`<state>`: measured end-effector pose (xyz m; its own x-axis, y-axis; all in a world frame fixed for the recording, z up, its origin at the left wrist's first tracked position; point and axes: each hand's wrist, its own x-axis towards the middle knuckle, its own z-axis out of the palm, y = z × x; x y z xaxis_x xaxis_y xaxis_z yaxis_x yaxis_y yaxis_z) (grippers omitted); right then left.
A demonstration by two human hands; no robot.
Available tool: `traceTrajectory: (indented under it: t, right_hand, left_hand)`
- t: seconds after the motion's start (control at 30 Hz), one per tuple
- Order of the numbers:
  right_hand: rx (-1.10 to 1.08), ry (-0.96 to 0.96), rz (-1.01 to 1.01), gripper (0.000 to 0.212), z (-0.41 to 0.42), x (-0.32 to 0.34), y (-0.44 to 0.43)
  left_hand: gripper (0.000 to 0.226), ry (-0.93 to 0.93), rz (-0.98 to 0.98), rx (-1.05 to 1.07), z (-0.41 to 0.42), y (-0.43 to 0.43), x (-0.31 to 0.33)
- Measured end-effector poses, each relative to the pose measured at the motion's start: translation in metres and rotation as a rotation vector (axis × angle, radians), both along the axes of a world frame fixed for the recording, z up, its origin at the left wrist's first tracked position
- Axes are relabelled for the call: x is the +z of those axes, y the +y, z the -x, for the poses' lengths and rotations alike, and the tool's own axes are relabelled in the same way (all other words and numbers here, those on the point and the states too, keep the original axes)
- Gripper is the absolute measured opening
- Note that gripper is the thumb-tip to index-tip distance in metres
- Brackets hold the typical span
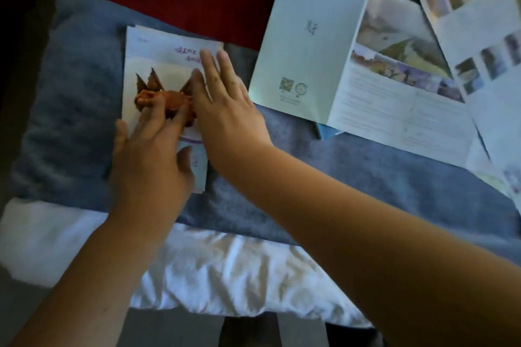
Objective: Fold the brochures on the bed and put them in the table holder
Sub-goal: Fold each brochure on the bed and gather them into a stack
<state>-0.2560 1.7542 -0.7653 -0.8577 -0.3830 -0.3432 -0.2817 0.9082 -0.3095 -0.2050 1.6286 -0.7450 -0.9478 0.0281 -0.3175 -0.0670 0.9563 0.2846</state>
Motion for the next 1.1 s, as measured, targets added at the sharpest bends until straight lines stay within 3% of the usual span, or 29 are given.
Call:
traceTrajectory:
  t: [0.1,0.2,0.37,0.53,0.63,0.87,1.1]
  right_hand:
    - [-0.031,0.305,0.128,0.072,-0.023,0.016,0.049]
    - [-0.071,0.373,0.202,0.066,-0.037,0.012,0.116]
    - [-0.313,0.209,-0.001,0.064,-0.060,-0.003,0.236]
    - [-0.629,0.083,-0.194,0.073,-0.075,-0.015,0.343]
    - [-0.754,0.015,-0.167,0.078,-0.087,-0.021,0.389]
    - [-0.597,0.011,-0.065,0.071,-0.120,-0.029,0.431]
    - [-0.484,0.040,0.000,0.067,-0.146,-0.030,0.437]
  left_hand:
    - [0.049,0.127,-0.070,-0.036,-0.004,0.029,0.006]
    - [0.052,0.185,-0.100,-0.073,-0.006,0.073,0.009]
    - [0.054,0.281,-0.141,-0.235,0.002,0.159,0.012]
    - [0.057,0.142,-0.135,-0.353,0.016,0.251,0.005]
    - [0.061,0.119,-0.129,-0.411,0.019,0.299,-0.004]
    - [0.065,0.112,-0.082,-0.451,0.015,0.374,-0.023]
    - [0.083,0.149,0.093,-0.438,-0.007,0.380,-0.052]
